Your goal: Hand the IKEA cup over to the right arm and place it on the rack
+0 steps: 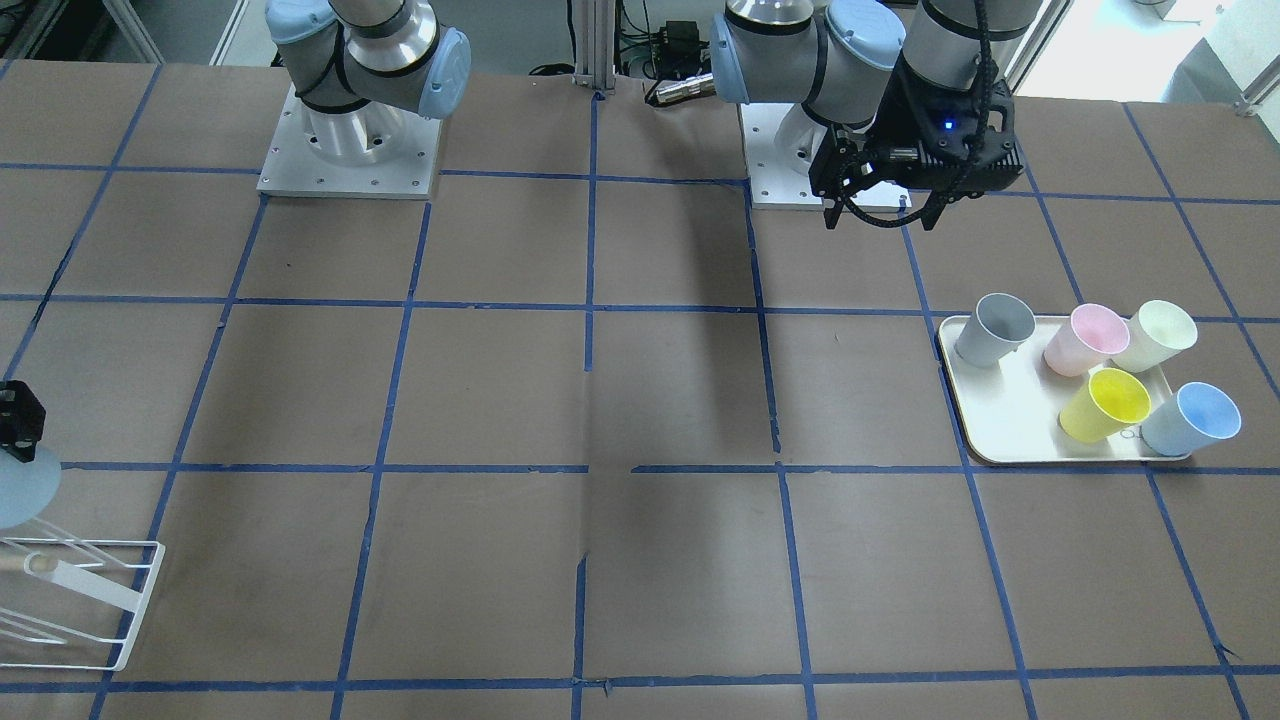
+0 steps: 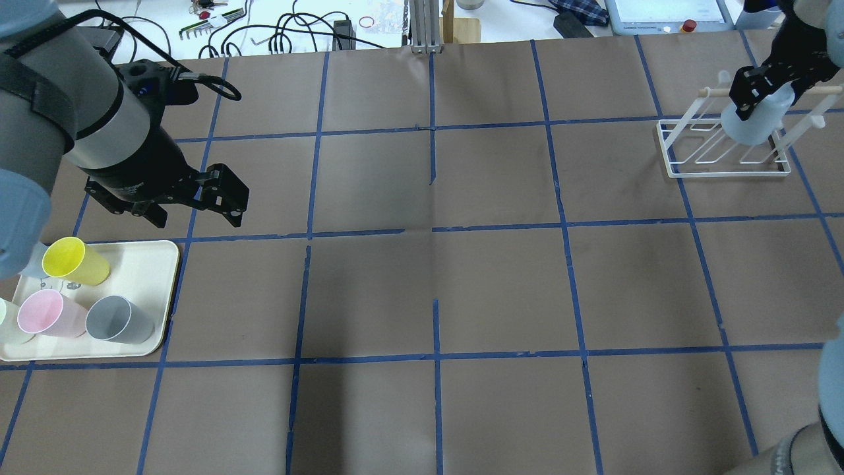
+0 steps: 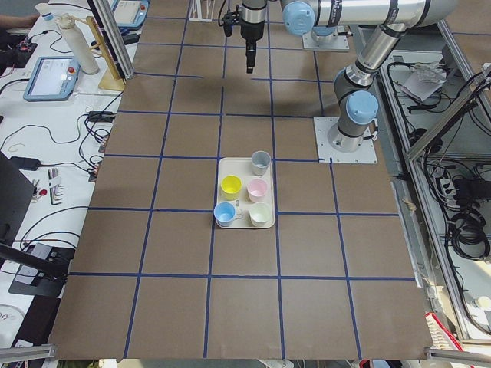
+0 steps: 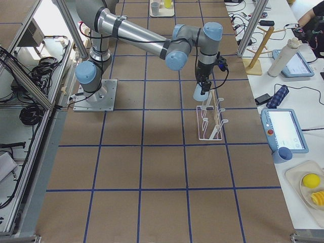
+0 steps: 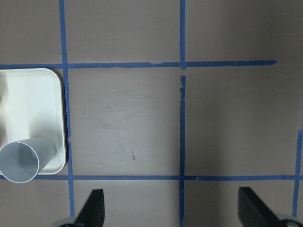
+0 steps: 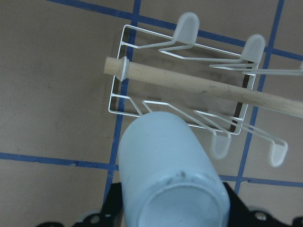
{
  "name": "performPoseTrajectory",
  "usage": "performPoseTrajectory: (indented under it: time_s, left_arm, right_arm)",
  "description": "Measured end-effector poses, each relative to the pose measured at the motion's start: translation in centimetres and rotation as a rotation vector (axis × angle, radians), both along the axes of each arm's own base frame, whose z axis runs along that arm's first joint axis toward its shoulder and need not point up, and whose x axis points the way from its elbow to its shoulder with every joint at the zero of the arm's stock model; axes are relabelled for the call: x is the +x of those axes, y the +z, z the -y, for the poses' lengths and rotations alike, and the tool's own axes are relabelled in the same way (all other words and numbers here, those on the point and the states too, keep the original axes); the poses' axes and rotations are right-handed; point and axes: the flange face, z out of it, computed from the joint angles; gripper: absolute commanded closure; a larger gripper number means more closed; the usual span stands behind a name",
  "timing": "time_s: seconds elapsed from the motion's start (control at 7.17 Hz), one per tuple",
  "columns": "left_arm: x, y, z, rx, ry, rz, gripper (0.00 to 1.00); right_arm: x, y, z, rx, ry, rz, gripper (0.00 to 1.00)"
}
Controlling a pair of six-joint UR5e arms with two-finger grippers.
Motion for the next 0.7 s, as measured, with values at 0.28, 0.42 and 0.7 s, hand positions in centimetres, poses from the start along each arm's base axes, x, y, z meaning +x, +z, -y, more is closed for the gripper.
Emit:
performPoseTrajectory:
  time_s: [0.28,0.42,0.7]
  left_arm:
    - [-0.3,0.0,-0.1,0.003,-0.014,-0.021,0.00]
    - [-0.3,0.0,-0.1,0.003,-0.020,-0.027,0.00]
    - [-0.3,0.1,-0.2,0.002,-0.033,-0.028,0.00]
  right_arm:
    - [-0.3,-1.1,0.4,0.004,0.000,0.007,0.68]
    - [-0.2,-1.7,0.6,0.006,0.000,0.018,0.63]
    - [-0.2,-3.1,1.2,0.009,0.002,0.038,0.33]
